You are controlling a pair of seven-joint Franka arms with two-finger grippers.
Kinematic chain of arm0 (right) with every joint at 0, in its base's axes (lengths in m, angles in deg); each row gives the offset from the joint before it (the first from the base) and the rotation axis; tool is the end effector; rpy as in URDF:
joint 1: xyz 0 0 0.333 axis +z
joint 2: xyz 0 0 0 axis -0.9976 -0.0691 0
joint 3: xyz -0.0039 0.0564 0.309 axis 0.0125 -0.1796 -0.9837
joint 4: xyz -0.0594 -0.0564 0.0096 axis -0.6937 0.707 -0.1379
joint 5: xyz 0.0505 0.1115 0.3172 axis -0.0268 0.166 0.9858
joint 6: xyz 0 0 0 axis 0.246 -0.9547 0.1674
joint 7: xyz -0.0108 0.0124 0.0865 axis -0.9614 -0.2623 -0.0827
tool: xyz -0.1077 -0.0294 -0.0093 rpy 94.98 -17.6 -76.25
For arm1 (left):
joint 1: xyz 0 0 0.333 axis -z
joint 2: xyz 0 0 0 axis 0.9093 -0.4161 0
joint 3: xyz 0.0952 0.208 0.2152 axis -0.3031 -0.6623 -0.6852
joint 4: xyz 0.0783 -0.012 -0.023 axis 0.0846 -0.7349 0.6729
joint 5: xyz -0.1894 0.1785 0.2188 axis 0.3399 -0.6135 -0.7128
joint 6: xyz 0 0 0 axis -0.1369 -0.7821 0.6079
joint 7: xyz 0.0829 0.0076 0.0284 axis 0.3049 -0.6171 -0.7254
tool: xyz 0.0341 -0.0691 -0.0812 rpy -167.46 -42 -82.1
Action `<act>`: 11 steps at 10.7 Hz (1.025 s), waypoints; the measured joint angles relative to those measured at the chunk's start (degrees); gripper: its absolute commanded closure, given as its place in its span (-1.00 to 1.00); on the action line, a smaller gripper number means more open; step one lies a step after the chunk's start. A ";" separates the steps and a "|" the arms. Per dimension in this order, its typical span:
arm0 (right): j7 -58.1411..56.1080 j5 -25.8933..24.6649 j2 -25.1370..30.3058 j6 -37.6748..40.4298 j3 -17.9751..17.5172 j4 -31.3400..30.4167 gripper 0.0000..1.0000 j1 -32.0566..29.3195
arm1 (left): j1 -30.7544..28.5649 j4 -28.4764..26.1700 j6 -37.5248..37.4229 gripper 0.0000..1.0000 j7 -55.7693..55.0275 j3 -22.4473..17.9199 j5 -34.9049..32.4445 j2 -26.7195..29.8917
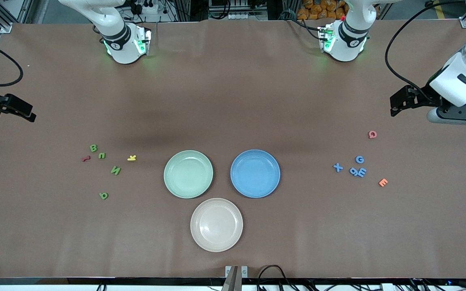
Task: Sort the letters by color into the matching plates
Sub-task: 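Move the left gripper to the blue m while the right gripper nears B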
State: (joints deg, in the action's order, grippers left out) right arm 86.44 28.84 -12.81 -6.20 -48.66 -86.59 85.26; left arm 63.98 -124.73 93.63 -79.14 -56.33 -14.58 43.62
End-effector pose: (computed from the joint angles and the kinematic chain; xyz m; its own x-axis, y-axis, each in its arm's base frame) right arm 0.5142 -0.0202 0.6135 0.9935 -0.1134 0.0070 -0.1135 -0.9934 0.0152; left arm 0.5132 -0.0829 0.6140 0.9939 -0.1075 0.0239 -0.1074 -0.9942 -0.0063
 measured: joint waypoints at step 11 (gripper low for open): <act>0.00 0.02 -1.41 -8.20 -0.20 -7.08 -1.00 0.80 | -3.73 -0.29 1.93 -1.00 7.13 -0.74 -0.17 -6.39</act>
State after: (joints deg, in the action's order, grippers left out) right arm 86.44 28.87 -14.22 -14.40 -48.86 -93.67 86.06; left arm 60.24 -125.02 95.56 -72.01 -57.06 -14.75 37.22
